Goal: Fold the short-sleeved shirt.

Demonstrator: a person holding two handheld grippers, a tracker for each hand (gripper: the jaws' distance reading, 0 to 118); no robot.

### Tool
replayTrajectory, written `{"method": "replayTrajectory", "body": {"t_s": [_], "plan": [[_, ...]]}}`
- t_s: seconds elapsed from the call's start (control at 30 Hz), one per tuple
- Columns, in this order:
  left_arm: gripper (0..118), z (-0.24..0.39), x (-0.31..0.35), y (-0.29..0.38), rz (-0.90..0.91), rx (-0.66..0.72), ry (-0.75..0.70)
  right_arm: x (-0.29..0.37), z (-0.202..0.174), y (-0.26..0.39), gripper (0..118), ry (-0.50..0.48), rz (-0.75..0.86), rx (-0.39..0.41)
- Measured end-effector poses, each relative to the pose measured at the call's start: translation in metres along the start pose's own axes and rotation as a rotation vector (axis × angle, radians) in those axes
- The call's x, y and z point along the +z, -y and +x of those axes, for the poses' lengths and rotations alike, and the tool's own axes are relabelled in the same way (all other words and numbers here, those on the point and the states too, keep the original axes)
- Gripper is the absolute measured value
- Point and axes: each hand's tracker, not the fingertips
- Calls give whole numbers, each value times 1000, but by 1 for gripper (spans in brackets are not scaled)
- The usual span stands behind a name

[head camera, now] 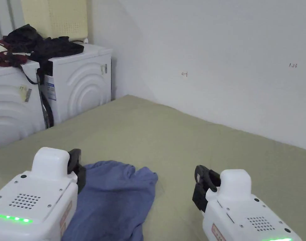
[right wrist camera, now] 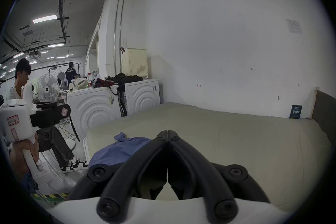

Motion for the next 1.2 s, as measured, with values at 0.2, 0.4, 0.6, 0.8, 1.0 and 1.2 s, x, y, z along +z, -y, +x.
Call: {"method": "replayTrajectory", "body": {"t_s": [0.2,0.4,0.6,0.8,1.0,1.2], "plan": [[0,-6,-77,34,-488,44,121,-18,4,15,0,-18,-67,24],[0,-2,-173,116,-887,93,191,-53,7,38,0,-44,-124,19],[31,0,-228,156,-869,95,170,-84,9,59,0,-70,-183,41],[118,17,-248,126,-832,2,128,-98,14,71,0,-75,-211,10],[118,24,-283,174,-946,-25,122,-100,19,75,0,-79,-221,0],[118,22,-298,203,-1001,-9,121,-100,25,75,0,-71,-225,-8]]}}
